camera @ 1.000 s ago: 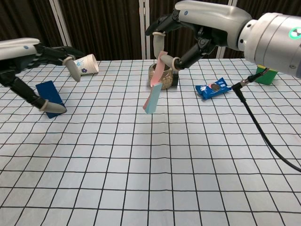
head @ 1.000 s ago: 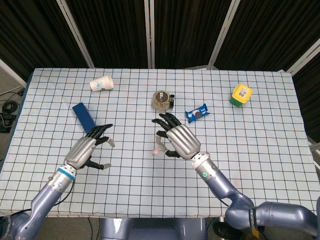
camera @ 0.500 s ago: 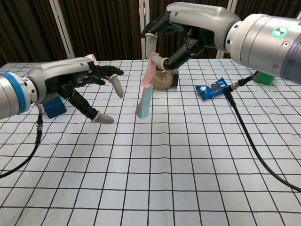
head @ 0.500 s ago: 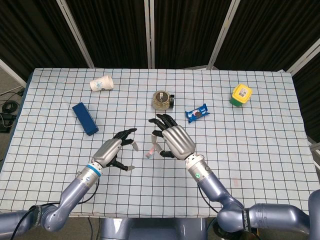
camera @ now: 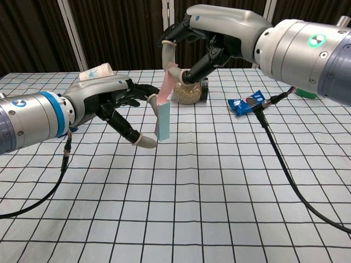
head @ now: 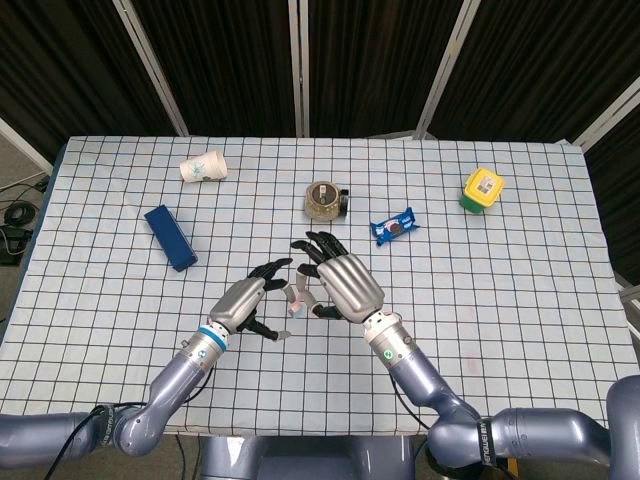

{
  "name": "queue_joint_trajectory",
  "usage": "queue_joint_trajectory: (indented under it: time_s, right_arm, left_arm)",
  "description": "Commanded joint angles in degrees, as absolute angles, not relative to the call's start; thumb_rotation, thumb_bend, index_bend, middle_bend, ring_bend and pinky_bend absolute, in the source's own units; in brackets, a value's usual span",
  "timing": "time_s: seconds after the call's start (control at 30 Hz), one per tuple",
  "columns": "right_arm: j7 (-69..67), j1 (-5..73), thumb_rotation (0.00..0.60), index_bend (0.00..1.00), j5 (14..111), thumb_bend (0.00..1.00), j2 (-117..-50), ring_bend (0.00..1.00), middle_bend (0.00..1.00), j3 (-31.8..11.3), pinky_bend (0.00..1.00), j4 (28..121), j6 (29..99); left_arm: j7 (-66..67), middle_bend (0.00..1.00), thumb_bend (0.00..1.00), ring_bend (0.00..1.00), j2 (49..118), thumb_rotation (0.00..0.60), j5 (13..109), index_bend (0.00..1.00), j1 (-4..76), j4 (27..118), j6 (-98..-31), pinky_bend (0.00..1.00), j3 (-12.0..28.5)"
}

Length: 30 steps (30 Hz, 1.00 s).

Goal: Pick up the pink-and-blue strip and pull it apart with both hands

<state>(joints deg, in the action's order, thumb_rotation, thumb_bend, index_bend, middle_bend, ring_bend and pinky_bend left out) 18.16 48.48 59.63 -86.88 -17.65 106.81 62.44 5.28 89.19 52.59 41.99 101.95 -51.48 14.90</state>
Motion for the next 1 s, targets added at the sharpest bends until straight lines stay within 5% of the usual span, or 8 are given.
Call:
queue_joint_trajectory:
  time_s: [0.03,0.27,1.0]
  right_arm:
    - [17.98,48.39,0.6,0.72,59.77,0.45,-86.96,0.0,0.14,-17.71,0.0,106.9,62.72]
    - [17.34,48.09,0.6,0.72,60.49,0.45,-86.63,0.0,0.14,-17.65,0.0,107.39,63.12]
    - [16.72,47.67,0.6,0.72,60.88,0.45,-85.08,0.0,0.14,-17.76,0.0,108.01,63.41]
  left_arm:
    - [5.66,0.0,0.25,0.0,89.44,0.6,50.34,0.46,42.92,101.99,-51.12,0.0,15.43]
    - [7.67,0.0,0.34,0.0,90.14,0.6,48.8,0.5,43.94,102.49,-52.75,0.0,14.85]
    - [8.9,0.0,0.38,0.0,90.88,0.6,46.67,0.54,45.03,103.32,-55.21,0.0,14.6]
